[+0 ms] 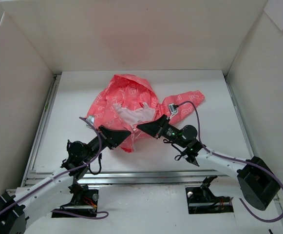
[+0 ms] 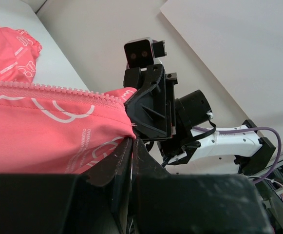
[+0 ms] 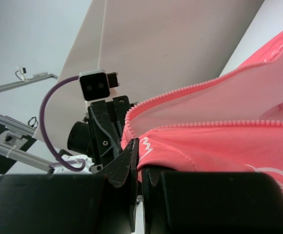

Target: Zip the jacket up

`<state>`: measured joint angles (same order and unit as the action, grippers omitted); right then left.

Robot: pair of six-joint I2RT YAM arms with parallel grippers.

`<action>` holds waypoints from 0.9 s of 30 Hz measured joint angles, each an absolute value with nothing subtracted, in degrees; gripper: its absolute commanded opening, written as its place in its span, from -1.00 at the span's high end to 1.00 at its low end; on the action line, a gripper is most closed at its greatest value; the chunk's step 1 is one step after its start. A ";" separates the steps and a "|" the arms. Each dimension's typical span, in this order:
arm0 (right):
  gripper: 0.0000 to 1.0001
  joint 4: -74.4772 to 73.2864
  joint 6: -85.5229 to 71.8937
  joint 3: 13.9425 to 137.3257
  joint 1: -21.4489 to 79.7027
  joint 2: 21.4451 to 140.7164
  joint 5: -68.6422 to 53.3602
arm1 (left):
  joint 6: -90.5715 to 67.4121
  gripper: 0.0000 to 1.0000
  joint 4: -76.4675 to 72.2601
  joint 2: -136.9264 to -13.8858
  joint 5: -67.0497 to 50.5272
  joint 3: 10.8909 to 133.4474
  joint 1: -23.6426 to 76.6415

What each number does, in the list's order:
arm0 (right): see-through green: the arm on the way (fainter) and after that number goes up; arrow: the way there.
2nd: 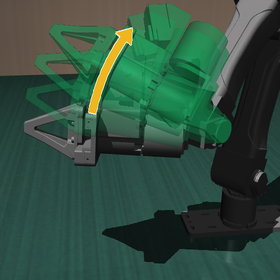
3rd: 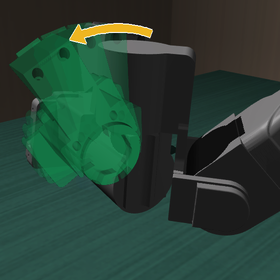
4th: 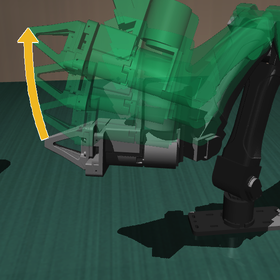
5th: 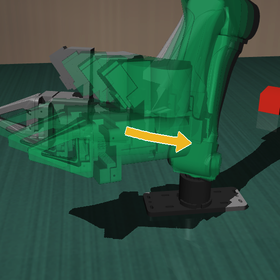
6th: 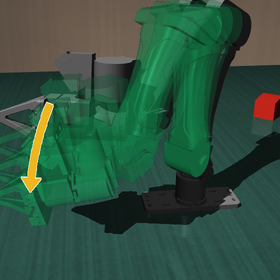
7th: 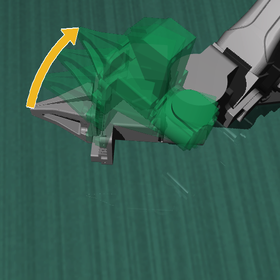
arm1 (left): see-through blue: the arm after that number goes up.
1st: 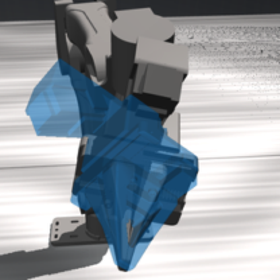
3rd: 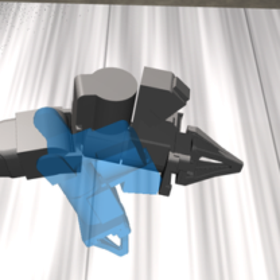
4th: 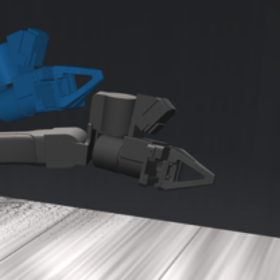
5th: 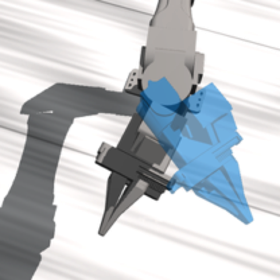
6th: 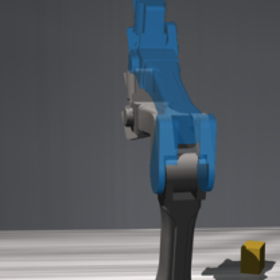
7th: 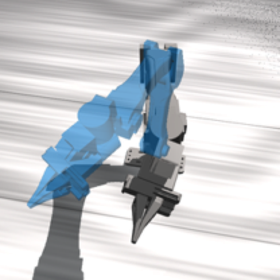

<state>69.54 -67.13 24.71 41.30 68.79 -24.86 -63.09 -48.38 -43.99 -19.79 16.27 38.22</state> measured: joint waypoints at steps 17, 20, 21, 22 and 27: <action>1.00 68.31 -71.99 29.80 38.65 63.55 -32.42 | -62.98 1.00 -47.03 -41.78 -23.90 16.27 38.17; 1.00 68.01 -72.20 29.80 38.65 65.23 -32.93 | -62.96 1.00 -47.13 -41.87 -24.21 16.25 38.17; 1.00 68.01 -72.49 29.80 38.65 65.67 -33.15 | -62.92 1.00 -47.37 -41.87 -24.21 16.23 38.17; 1.00 68.12 -72.86 29.78 38.65 66.06 -33.43 | -62.85 1.00 -47.59 -41.85 -24.21 16.19 38.09; 1.00 69.87 -76.49 28.88 38.65 66.22 -34.13 | -62.04 1.00 -48.75 -40.16 -24.03 14.66 36.75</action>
